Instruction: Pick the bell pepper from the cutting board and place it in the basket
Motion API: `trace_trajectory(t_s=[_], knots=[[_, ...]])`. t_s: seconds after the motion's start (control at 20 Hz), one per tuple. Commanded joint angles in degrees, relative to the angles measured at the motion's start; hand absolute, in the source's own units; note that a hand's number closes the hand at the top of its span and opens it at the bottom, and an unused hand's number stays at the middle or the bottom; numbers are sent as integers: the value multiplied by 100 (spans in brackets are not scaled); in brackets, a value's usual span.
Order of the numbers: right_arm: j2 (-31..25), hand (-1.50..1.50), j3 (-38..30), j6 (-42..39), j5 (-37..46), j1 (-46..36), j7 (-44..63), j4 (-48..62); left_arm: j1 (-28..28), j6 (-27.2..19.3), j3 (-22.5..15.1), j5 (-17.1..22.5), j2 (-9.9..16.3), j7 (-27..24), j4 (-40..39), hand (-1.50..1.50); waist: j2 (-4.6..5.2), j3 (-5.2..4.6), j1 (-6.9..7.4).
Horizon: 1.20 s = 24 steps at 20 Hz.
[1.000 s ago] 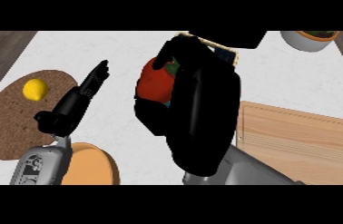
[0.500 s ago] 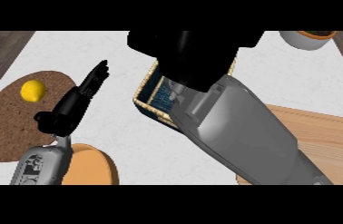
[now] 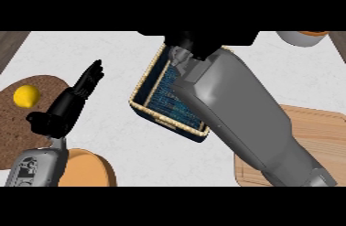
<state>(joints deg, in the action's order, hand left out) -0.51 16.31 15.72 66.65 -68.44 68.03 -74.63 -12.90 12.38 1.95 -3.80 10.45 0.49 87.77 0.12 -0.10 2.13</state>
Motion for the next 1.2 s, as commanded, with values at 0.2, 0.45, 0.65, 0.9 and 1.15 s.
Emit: trace_trajectory(t_s=[0.2,0.45,0.65,0.9,1.15], knots=[[48,150,20,807,470,315,584,465,196,-90,-33,-59,-37,228,404,0,-12,8,-105],[48,150,-89,1727,882,635,769,263,120,-99,-57,-60,-92,190,344,0,-10,11,-97],[48,-150,-143,1984,866,998,274,490,174,80,66,128,9,267,348,0,-2,10,-115],[49,-150,-587,1720,652,364,-86,706,78,-156,46,-148,-136,-169,-94,0,1,6,-157],[49,-150,-685,1872,351,310,-69,114,142,-39,108,-38,-59,-32,49,0,-9,7,-163]])
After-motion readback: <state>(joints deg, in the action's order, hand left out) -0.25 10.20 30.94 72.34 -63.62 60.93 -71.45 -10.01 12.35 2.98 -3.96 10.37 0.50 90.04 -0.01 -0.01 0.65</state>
